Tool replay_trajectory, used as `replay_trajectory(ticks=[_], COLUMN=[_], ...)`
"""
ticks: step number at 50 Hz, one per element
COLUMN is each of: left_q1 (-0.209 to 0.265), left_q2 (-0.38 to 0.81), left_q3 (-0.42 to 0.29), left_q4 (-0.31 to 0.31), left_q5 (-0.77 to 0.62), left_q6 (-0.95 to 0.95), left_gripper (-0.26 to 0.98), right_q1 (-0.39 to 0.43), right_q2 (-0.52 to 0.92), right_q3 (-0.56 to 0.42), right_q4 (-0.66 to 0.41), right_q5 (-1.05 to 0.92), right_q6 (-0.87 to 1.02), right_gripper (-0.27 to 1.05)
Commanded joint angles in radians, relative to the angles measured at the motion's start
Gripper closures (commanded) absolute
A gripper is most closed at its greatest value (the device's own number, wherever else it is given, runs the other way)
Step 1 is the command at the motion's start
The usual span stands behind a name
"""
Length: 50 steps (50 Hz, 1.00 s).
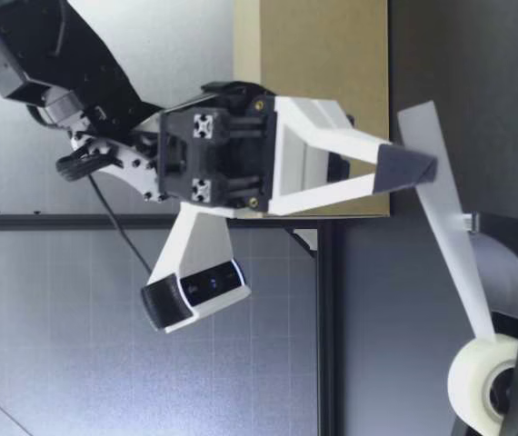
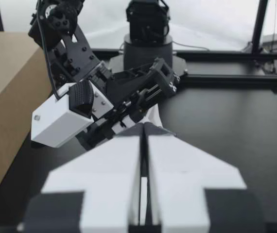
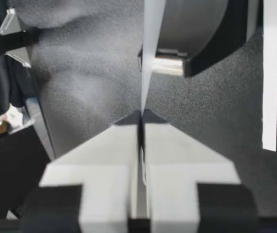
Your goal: Cut a small piece of tape from the tape dispenser then place it on the cardboard box's edge.
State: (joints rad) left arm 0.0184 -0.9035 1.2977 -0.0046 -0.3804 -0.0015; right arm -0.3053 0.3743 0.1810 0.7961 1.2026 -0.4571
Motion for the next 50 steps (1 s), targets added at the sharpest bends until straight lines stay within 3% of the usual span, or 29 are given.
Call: replay_trajectory(ticks=[1,50], left_q1=[0.002,0.002], left_q2=[0.006,0.015], left_q3=[-0.029,-0.020], left_q4=[0.000,-0.018], left_q5=[-0.011,-0.011], left_q6=[0.002,-0.002], left_gripper=[0.84,0.81], right_q1=[-0.006,-0.009], right_q2=[-0.057,-0.021], right_q3=[-0.002,0.144], right_q4=[0.003,-0.005], right_q5=[-0.003,-0.232], right_q6=[-0.006,-0.044], right_gripper=[0.85,0.85])
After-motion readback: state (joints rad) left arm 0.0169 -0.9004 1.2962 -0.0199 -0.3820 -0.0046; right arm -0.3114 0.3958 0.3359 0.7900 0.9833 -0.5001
